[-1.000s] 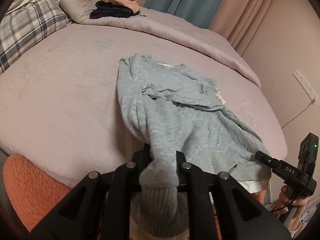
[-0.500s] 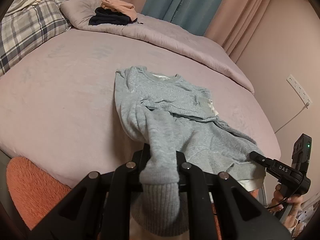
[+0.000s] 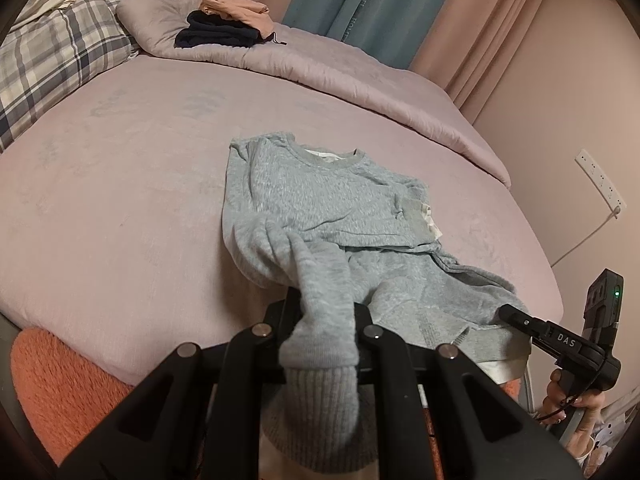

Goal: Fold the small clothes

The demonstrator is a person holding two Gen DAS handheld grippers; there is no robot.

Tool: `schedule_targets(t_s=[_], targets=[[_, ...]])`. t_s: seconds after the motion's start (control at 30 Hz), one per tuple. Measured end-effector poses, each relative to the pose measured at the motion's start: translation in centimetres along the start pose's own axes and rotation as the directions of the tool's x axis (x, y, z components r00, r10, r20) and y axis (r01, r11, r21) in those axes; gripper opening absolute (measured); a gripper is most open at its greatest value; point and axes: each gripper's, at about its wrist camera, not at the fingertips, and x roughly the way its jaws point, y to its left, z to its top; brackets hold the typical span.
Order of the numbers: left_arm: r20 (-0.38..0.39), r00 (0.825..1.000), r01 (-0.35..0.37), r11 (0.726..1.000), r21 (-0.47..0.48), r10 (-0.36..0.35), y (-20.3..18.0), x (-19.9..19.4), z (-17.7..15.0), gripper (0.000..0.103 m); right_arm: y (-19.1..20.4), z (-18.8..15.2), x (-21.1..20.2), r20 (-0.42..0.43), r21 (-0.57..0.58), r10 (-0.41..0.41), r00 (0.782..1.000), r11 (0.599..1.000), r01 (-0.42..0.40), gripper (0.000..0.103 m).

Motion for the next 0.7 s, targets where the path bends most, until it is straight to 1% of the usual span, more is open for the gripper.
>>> schedule_targets(t_s=[0.27, 0.43, 0.7], targets=[[0.0, 1.0, 0.003, 1.0, 0.003, -0.003, 0.2, 0.8, 1.1, 0.013, 0.2, 0.4, 0.1, 0.016, -0.004, 0.0, 1.0, 1.0, 0.0, 0.025], [-0.031, 1.0, 0.004, 1.0, -0.003, -0.004, 0.3, 1.9, 1.7, 0.013, 0.0, 0.6, 0.4, 0.02, -0.003, -0.011, 1.0, 1.0, 0.011, 0.025], [-0.055, 0.999, 0.001, 1.0, 0.025, 0.001, -0.3, 3.0, 2.6, 0.013, -0.2, 1.2, 0.4, 0.039, 0.026, -0.011, 0.999, 1.0, 0.01, 0.025]])
